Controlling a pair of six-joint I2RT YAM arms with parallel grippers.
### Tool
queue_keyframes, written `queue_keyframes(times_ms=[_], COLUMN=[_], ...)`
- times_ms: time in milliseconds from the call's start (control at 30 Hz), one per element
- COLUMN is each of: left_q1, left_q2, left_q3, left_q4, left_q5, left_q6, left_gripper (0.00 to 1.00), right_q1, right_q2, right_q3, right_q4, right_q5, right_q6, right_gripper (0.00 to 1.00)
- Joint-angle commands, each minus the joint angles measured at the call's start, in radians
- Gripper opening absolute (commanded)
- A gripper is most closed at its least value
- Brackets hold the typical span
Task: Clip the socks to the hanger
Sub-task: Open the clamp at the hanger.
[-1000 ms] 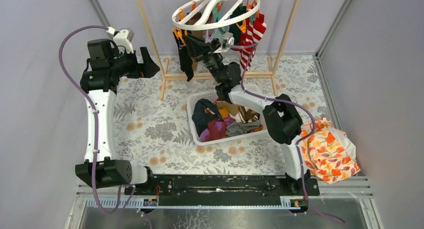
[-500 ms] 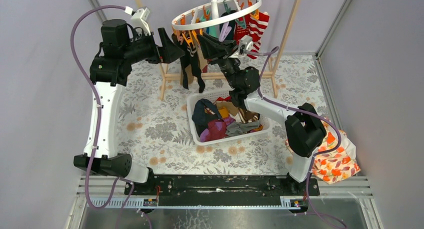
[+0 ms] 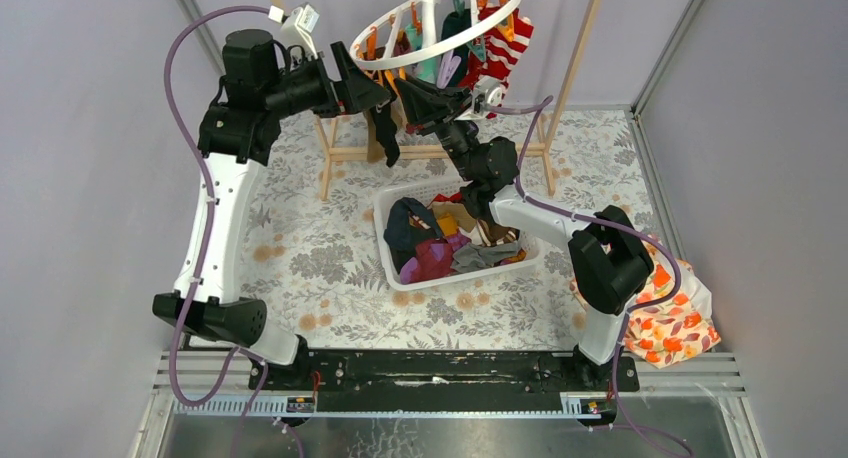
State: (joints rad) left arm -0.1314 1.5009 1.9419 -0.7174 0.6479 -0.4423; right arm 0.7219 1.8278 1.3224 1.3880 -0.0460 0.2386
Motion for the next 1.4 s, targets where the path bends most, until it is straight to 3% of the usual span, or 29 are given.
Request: queue_keyframes(times_ms=[0,633,867,1067,1367], left_q1=[-0.023,-0.068,-0.069,-0.072,-0.08], left_q2=[0.038,0.151,0.142,0.059,0.113], left_q3=[0.068,0.132,0.141,0.056,0.089], left_q4=[0.089,0.21,0.204,0.232,0.236], left_q5=[0.009,-0.008,-0.038,-0.105,-0.097], left_q6=[-0.062,-0.184,-0.15,-0.099,-0.116], left_gripper=[0.94,0.87,0.75,0.75,0.74], right_q1=[0.004,0.03,0.047,0.047,0.052], right_q2=[-0.041,-0.021,-0.02,-0.018,-0.01], right_q3=[0.028,0.076,0.081,0.092,0.091], right_q4=[0.019,-0.093,-0.108,-0.116,-0.112], right_q5=[-0.034,-0.056,-0.037,-0.039,-0.036], right_q6=[-0.029,-0.156,-0.209,-0.215,-0.21], right_gripper=[0.0,0.0,0.0,0.0,0.0])
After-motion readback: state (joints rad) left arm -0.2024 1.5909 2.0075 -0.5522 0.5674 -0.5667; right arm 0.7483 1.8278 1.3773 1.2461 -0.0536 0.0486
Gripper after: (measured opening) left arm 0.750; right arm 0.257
